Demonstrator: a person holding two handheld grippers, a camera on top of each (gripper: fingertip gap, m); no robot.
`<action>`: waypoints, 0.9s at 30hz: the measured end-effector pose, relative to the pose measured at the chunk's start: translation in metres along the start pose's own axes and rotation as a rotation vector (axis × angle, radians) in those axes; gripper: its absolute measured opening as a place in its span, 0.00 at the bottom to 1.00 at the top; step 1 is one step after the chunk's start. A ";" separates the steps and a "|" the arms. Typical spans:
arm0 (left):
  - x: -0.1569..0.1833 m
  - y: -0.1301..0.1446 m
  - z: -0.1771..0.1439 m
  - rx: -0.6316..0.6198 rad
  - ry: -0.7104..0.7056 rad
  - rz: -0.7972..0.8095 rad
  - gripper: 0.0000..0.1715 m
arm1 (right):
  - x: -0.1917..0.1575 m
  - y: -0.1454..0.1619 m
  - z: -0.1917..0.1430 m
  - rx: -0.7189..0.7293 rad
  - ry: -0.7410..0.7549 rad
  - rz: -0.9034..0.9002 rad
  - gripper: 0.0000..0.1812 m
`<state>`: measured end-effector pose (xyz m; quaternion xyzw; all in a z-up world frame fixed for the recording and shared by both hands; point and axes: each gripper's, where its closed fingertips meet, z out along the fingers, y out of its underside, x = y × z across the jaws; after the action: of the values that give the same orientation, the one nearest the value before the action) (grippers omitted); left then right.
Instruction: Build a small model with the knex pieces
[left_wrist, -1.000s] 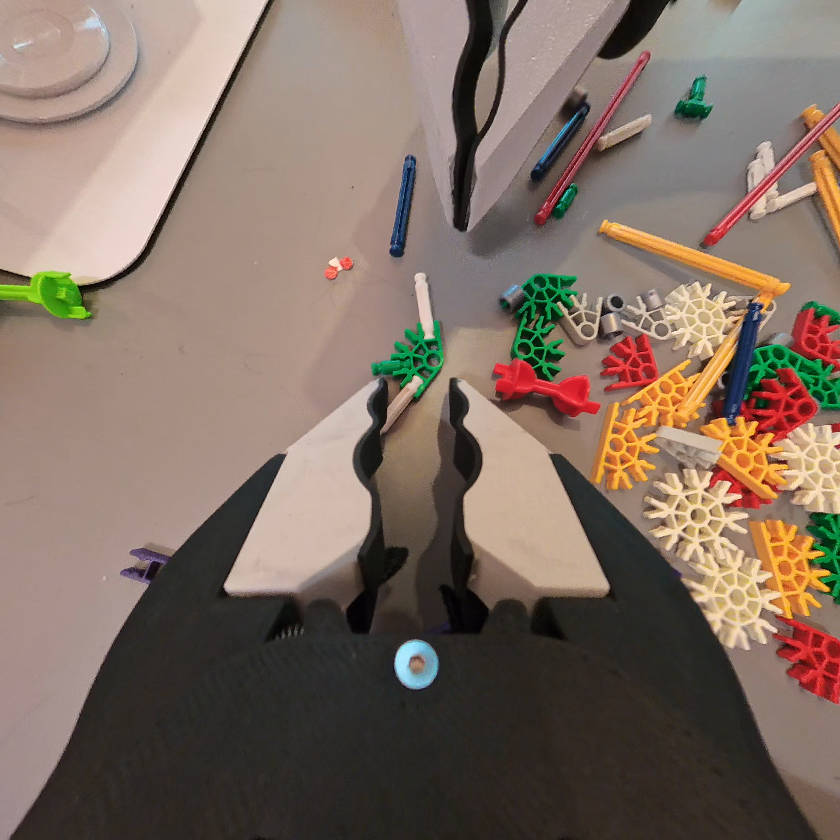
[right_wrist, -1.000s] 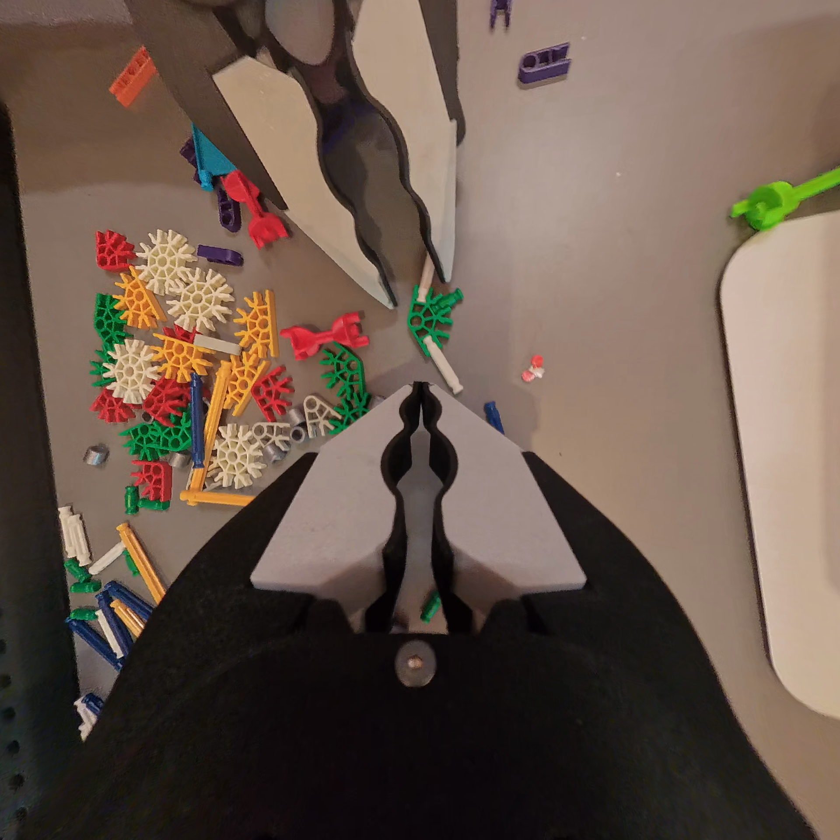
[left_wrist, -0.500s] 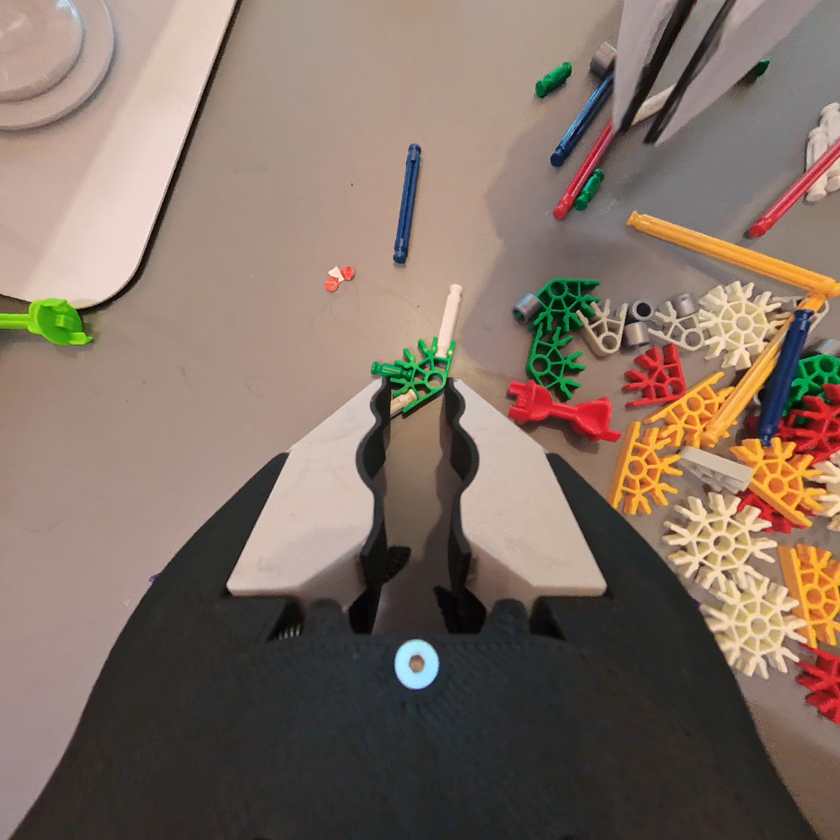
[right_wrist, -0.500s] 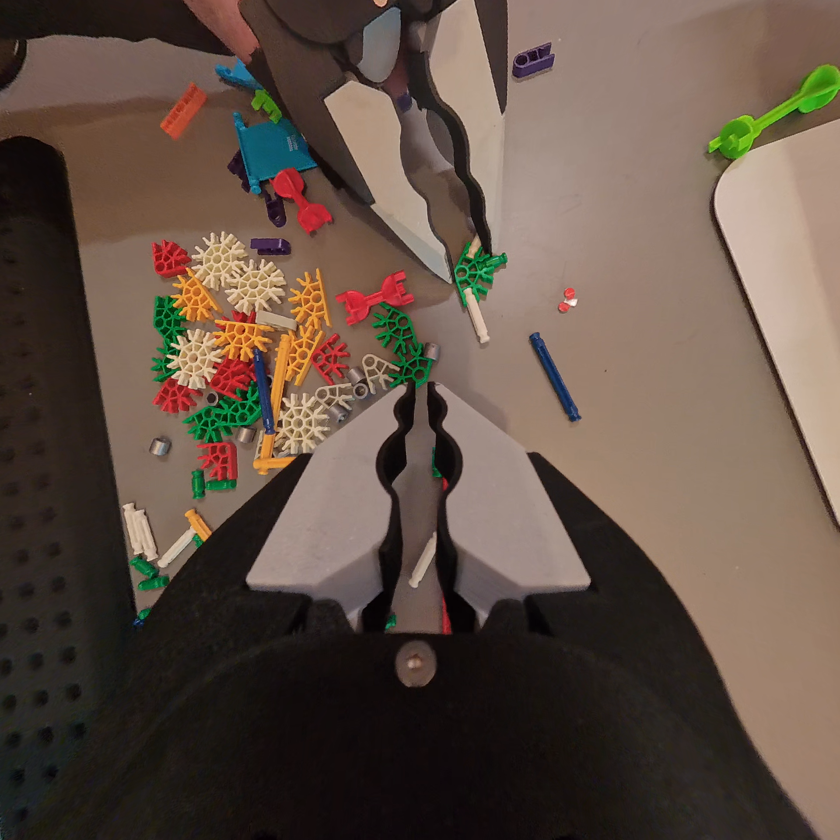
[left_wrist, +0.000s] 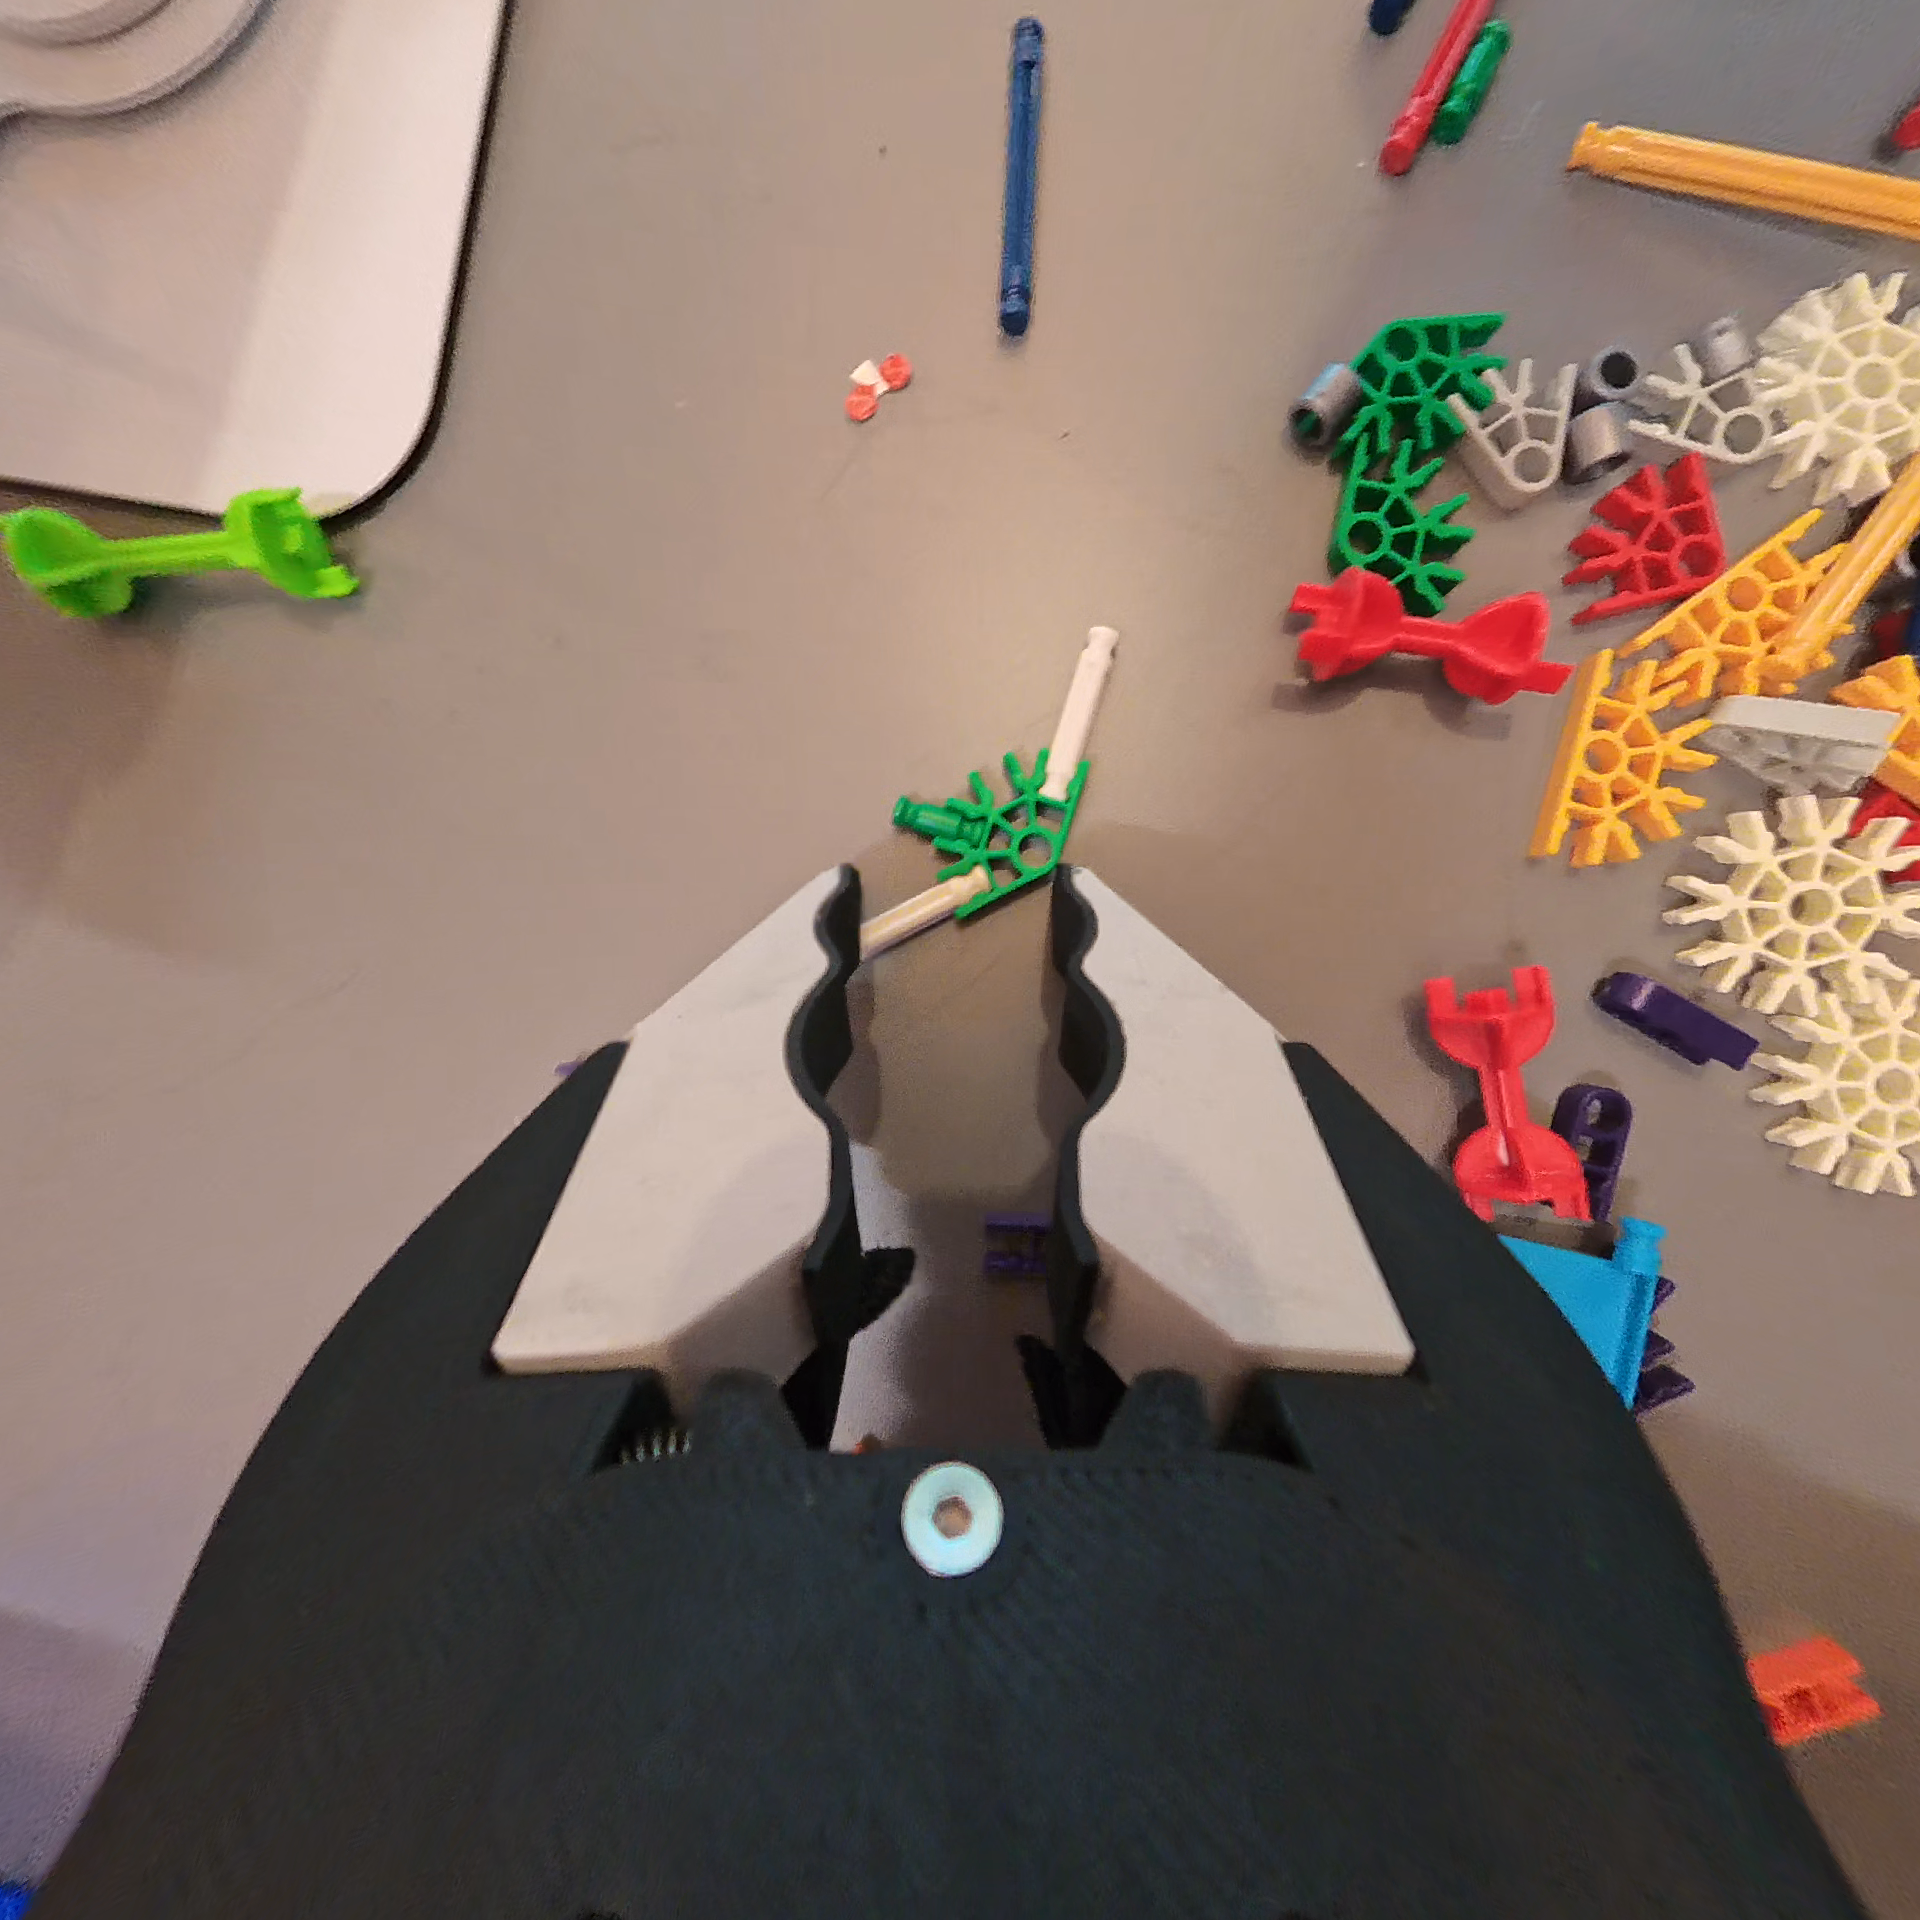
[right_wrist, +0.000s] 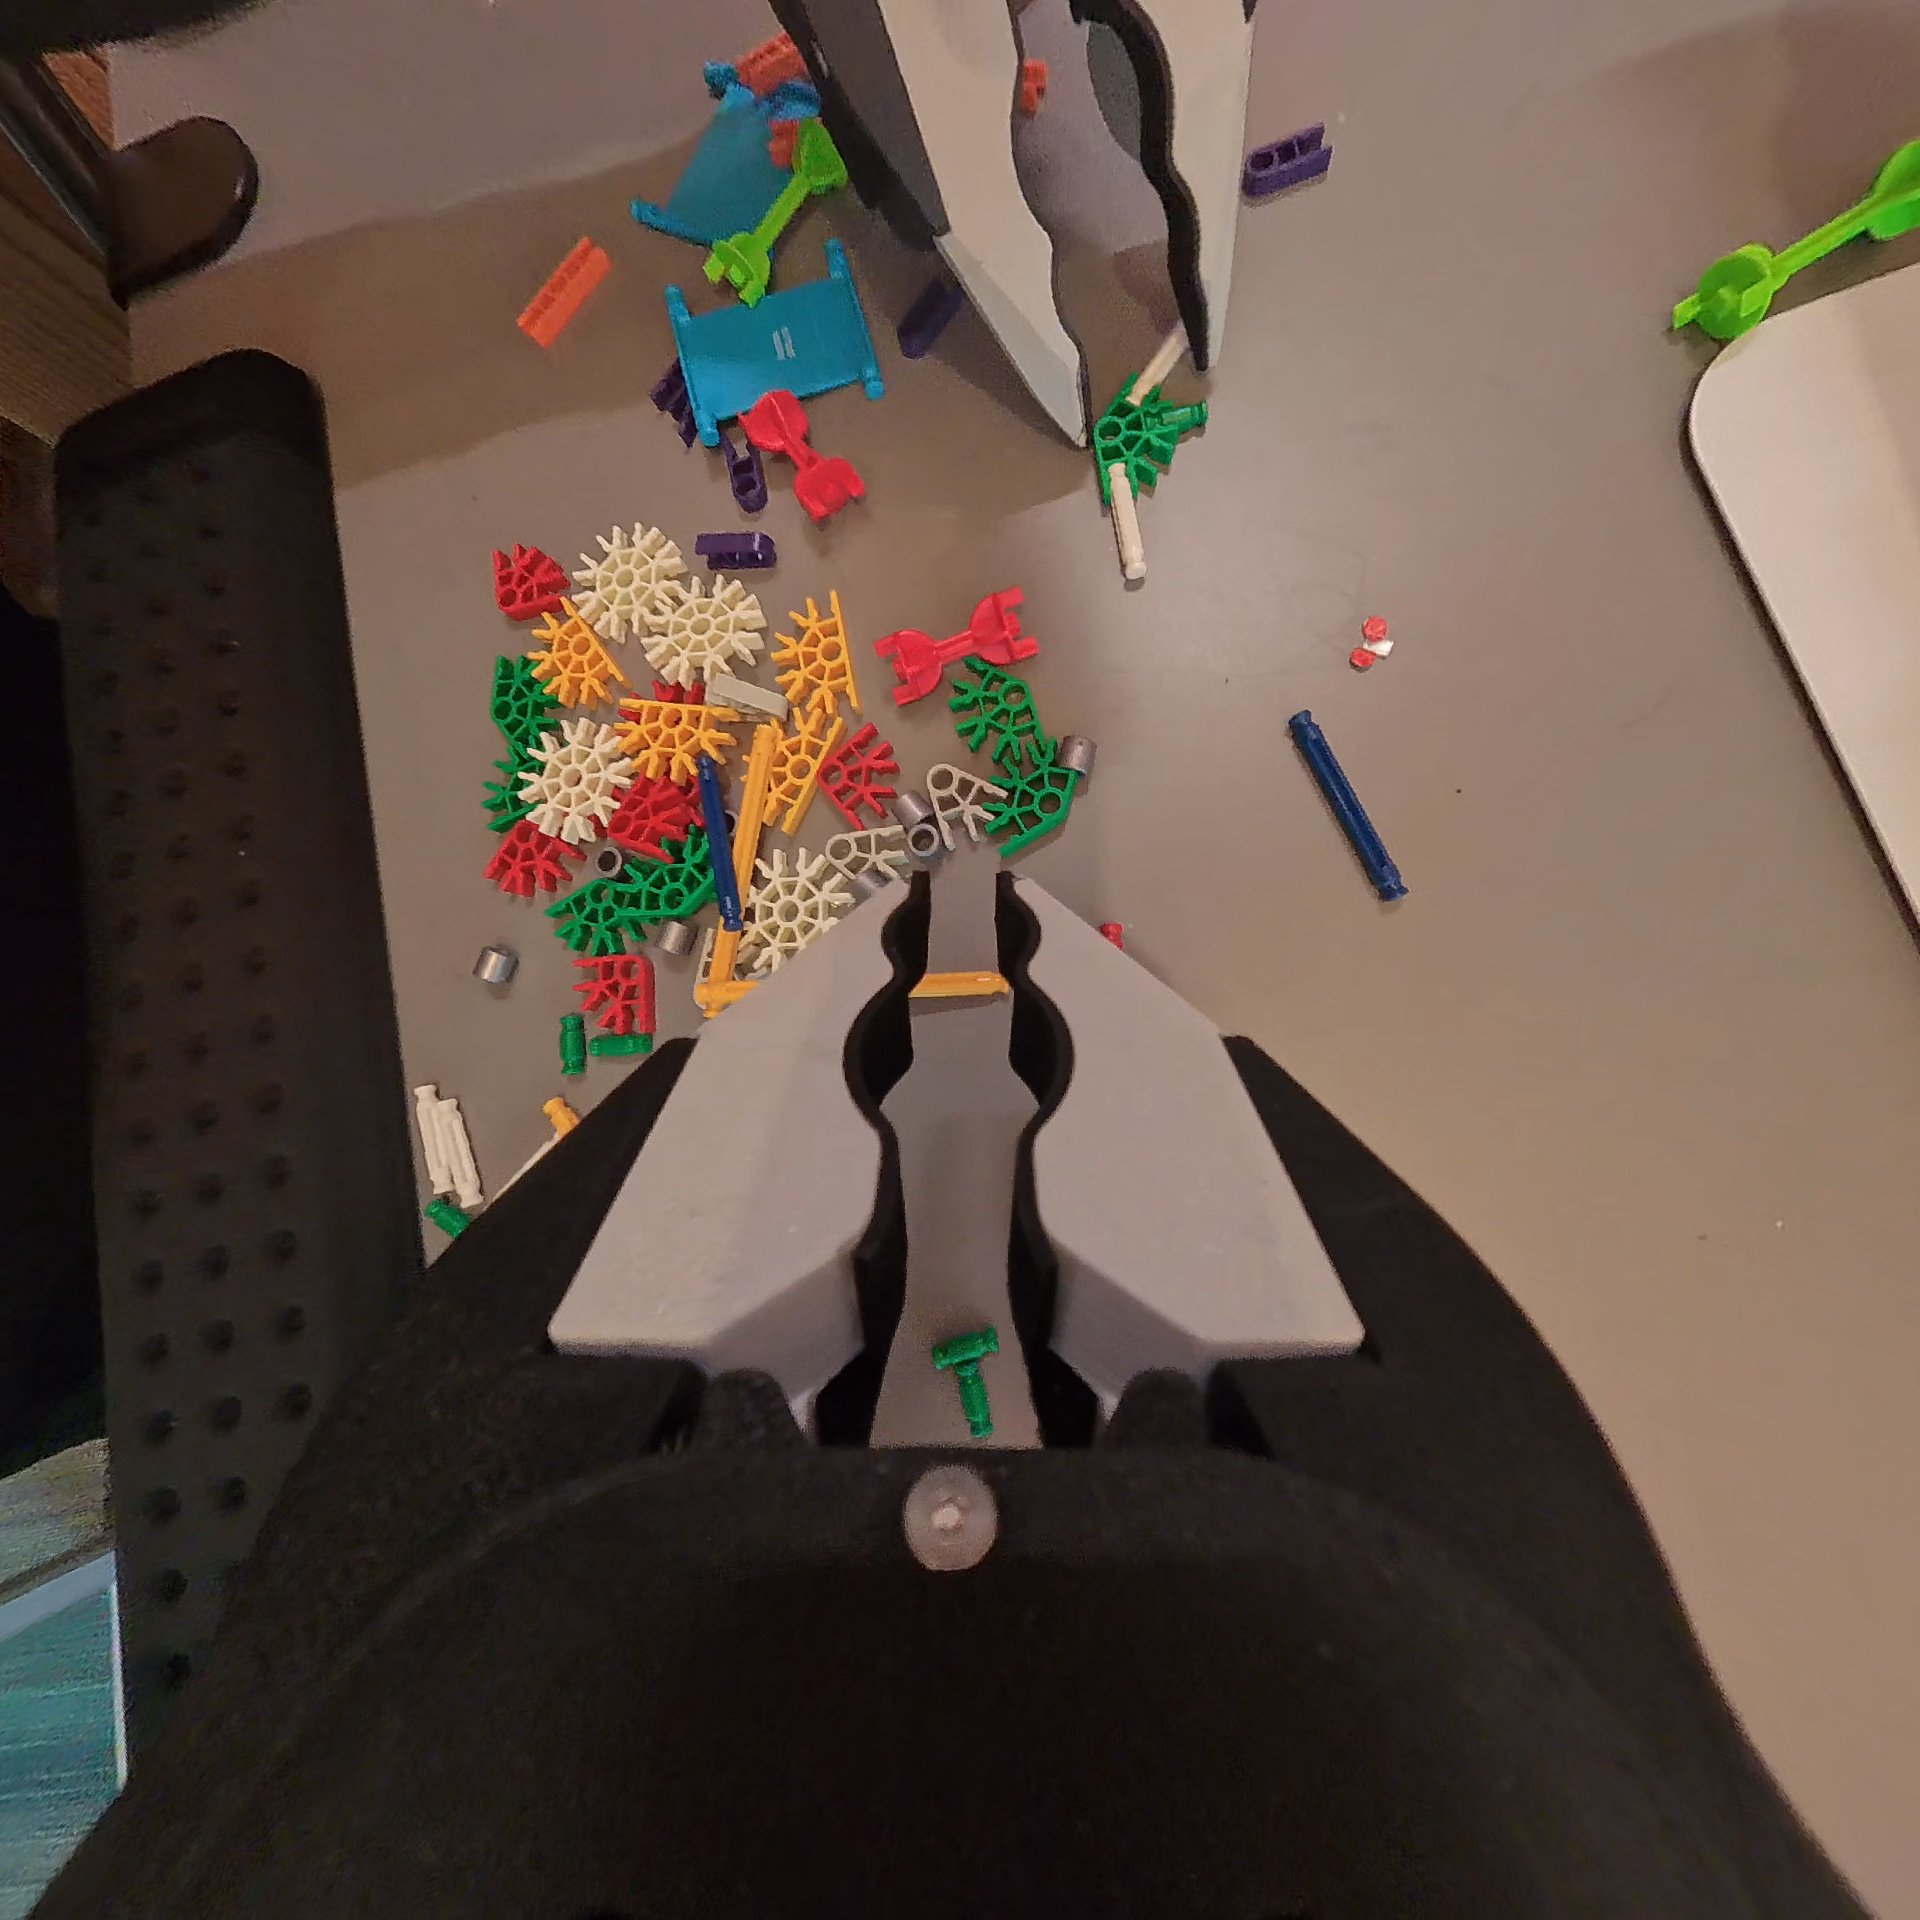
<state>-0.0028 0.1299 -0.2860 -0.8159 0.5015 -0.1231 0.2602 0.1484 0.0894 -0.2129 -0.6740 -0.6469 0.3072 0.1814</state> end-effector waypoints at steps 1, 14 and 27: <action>-0.003 0.001 -0.003 0.006 -0.016 -0.012 0.22 | -0.001 -0.002 -0.002 0.008 0.002 -0.003 0.06; 0.010 0.007 -0.041 0.124 -0.131 -0.232 0.28 | -0.007 0.001 -0.033 0.087 0.067 0.034 0.09; 0.084 0.014 -0.063 0.129 -0.060 -0.261 0.25 | -0.049 0.042 -0.023 -0.015 0.082 0.011 0.11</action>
<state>-0.0030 0.0322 -0.2460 -0.8590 0.3742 -0.1633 0.3089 0.1967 0.0406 -0.2139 -0.6908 -0.6376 0.2753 0.2009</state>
